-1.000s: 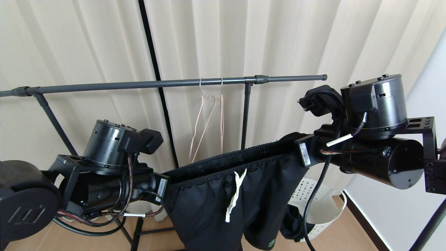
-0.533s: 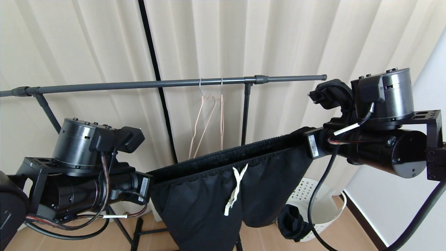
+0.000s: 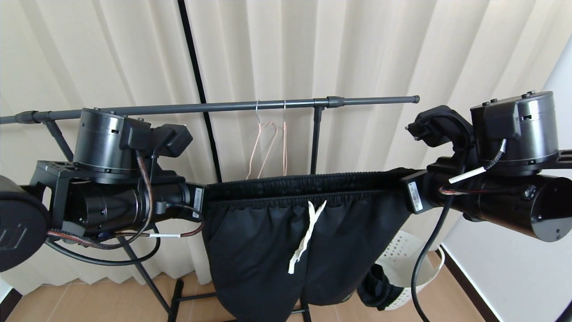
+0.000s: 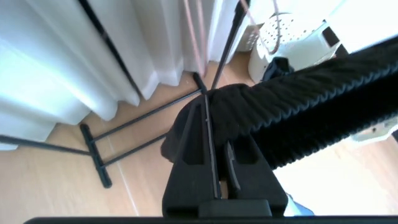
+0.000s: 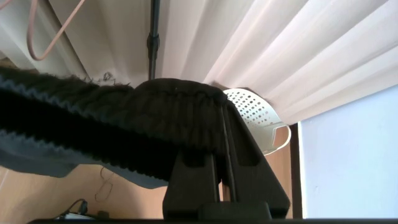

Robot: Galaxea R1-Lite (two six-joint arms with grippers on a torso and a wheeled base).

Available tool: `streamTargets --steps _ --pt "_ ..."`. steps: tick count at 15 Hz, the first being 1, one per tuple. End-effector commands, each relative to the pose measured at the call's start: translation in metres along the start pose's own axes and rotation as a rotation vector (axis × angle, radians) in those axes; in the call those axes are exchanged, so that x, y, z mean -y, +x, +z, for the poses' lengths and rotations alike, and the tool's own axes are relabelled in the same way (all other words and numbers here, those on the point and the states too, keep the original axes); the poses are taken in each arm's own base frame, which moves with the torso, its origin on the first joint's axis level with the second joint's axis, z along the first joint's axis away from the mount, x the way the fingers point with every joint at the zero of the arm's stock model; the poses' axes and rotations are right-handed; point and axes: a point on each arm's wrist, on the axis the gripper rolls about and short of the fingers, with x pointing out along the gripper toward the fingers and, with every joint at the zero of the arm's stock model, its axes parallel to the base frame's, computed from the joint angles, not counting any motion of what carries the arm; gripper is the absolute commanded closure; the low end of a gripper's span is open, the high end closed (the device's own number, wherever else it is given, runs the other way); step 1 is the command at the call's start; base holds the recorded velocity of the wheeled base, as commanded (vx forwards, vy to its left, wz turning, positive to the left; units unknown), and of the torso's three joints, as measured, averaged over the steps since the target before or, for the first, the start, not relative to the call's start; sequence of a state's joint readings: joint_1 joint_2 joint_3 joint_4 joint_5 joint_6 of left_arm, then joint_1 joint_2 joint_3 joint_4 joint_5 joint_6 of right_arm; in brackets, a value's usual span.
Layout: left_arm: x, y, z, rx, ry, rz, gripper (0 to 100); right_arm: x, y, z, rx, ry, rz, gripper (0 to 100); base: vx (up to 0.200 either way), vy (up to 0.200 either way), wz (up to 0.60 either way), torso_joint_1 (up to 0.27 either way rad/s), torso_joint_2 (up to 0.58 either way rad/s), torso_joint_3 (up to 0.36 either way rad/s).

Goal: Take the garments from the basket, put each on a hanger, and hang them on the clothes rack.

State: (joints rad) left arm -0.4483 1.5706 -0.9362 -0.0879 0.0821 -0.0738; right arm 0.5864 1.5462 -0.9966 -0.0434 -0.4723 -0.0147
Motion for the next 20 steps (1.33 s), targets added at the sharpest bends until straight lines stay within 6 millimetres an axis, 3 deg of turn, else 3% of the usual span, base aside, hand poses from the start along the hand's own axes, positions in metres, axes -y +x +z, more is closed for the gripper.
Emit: streamTargets --steps 1,4,9,13,20 --pt "0.007 0.009 0.009 0.014 0.004 -0.017 100 0.002 -0.013 -0.005 0.012 -0.027 0.021 100 0.000 0.000 0.00 0.000 0.00 0.000" --pt "0.009 0.012 0.020 0.043 0.003 -0.022 100 -0.012 -0.021 -0.026 -0.024 -0.085 0.071 100 0.000 0.000 0.00 0.000 0.00 0.000" --pt "0.013 0.030 0.045 0.096 -0.002 -0.028 100 -0.022 -0.057 -0.073 -0.054 -0.164 0.197 100 0.000 0.000 0.00 0.000 0.00 0.000" --pt "0.024 0.052 0.063 0.126 -0.030 -0.051 100 -0.032 -0.069 -0.084 -0.065 -0.128 0.270 100 0.000 0.000 0.00 0.000 0.00 0.000" --pt "0.037 0.080 0.091 0.196 -0.080 -0.080 100 -0.085 -0.089 -0.097 -0.102 -0.077 0.462 100 0.000 0.000 0.00 0.000 0.00 0.000"
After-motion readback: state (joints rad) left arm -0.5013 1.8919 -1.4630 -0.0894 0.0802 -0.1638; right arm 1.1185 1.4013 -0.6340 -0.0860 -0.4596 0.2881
